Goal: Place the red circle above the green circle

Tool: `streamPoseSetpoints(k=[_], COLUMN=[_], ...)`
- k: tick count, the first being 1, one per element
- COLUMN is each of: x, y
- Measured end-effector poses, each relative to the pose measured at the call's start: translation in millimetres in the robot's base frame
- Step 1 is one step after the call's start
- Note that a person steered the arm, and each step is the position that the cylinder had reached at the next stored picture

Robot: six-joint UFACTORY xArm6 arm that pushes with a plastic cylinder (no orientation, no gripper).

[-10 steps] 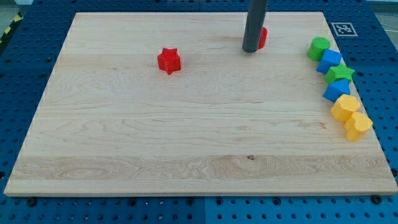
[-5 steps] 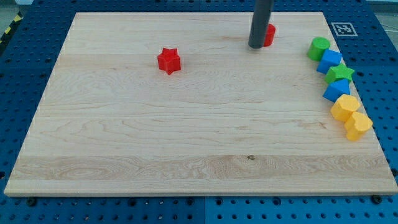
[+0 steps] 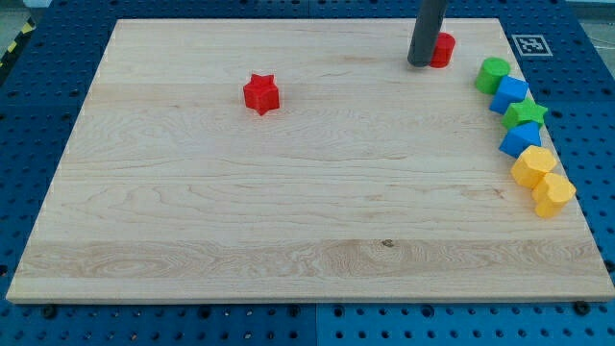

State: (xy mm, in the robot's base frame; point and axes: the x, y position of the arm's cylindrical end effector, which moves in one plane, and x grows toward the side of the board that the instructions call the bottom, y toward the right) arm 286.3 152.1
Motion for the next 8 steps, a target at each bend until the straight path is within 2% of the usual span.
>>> streamPoseSetpoints(k=[1,3,5,8], x=[-16.6,12.1,-20.7,-20.7], y=[-10.1,42.3,33.1,67.5])
